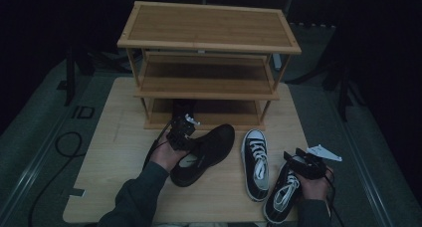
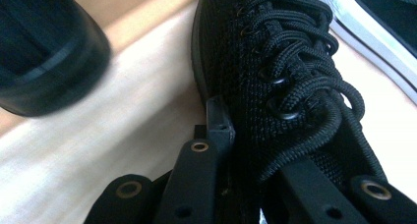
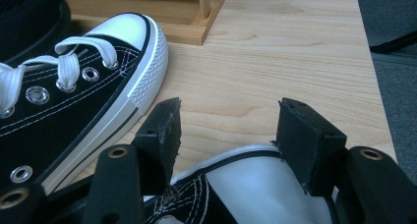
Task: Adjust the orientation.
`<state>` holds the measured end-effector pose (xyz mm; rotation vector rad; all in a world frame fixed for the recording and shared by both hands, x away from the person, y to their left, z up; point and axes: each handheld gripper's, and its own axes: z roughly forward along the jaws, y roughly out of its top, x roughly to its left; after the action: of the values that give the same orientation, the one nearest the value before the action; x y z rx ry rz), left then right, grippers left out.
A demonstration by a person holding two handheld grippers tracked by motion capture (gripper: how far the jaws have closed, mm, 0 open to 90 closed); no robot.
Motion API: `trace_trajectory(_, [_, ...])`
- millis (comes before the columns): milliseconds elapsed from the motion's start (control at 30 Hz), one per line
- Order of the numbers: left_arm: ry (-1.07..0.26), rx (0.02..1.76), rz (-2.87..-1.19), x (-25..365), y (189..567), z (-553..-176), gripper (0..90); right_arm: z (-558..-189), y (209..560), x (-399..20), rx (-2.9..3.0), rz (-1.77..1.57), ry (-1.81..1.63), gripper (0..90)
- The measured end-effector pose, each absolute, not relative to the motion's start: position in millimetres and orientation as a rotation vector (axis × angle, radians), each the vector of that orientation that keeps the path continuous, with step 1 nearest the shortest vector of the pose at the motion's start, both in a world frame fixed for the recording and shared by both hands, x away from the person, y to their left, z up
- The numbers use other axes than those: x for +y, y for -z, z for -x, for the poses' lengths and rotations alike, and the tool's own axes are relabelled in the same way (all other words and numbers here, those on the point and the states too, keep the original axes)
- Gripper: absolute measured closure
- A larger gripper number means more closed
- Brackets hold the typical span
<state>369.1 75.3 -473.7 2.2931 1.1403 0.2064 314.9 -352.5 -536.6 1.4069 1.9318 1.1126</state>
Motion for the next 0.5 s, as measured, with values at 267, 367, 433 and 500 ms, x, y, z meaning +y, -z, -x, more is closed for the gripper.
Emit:
trace_trajectory(267, [-0.289,1.248,-2.203,74.5,467.6,-390.5,87.5,-315.0,536.6,-352.7,1.932,-1.406,-1.115,42.0])
trace_trajectory(367, [-0.294,1.276,-2.183,74.6,467.3,-395.5,87.5,-314.9,536.6,-352.6,1.932,-1.406,-1.115,42.0])
trace_trajectory(433, [-0.300,1.302,-2.162,75.3,468.4,-399.5,87.5,-314.9,536.6,-352.6,1.932,-1.406,-1.115,42.0])
trace_trajectory(500, [-0.304,1.325,-2.145,76.6,469.6,-403.0,87.5,-314.9,536.6,-352.7,1.932,-1.406,-1.116,42.0])
